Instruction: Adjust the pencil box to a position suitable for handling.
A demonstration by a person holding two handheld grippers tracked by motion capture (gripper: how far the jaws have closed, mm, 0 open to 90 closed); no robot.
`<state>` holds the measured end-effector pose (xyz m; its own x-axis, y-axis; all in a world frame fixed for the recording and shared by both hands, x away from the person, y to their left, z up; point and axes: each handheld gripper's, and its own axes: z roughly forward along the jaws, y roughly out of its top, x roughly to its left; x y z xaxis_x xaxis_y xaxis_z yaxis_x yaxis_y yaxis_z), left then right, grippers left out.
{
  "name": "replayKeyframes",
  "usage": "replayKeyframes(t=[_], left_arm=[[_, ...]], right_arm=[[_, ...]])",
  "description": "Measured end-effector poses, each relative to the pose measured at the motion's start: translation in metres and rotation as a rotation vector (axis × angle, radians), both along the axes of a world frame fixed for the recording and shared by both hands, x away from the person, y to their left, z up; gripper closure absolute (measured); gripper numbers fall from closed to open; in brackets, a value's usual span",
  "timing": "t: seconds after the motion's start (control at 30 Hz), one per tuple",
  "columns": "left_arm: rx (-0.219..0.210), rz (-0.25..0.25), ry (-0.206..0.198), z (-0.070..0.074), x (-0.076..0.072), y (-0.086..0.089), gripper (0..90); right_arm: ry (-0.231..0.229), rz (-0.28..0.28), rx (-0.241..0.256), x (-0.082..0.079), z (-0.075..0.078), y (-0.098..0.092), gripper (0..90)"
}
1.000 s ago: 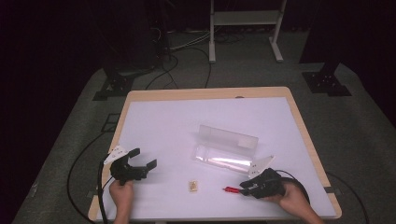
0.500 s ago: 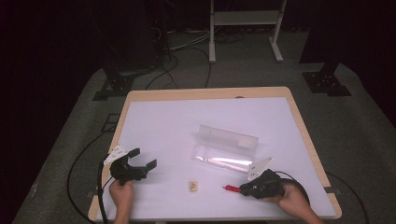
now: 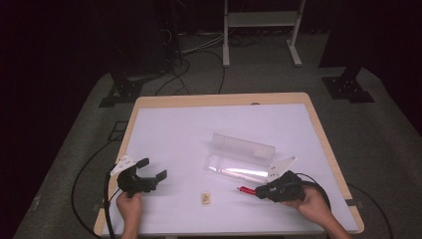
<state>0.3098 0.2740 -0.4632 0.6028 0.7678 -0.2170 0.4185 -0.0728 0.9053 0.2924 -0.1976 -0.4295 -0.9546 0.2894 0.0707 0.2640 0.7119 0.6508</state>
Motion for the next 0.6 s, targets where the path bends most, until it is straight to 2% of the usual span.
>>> replayKeyframes(t=[0.6], left_arm=[[-0.001, 0.000, 0.000, 0.000, 0.000, 0.000, 0.0]], right_arm=[[-0.020, -0.032, 0.026, 0.013, 0.023, -0.001, 78.6]])
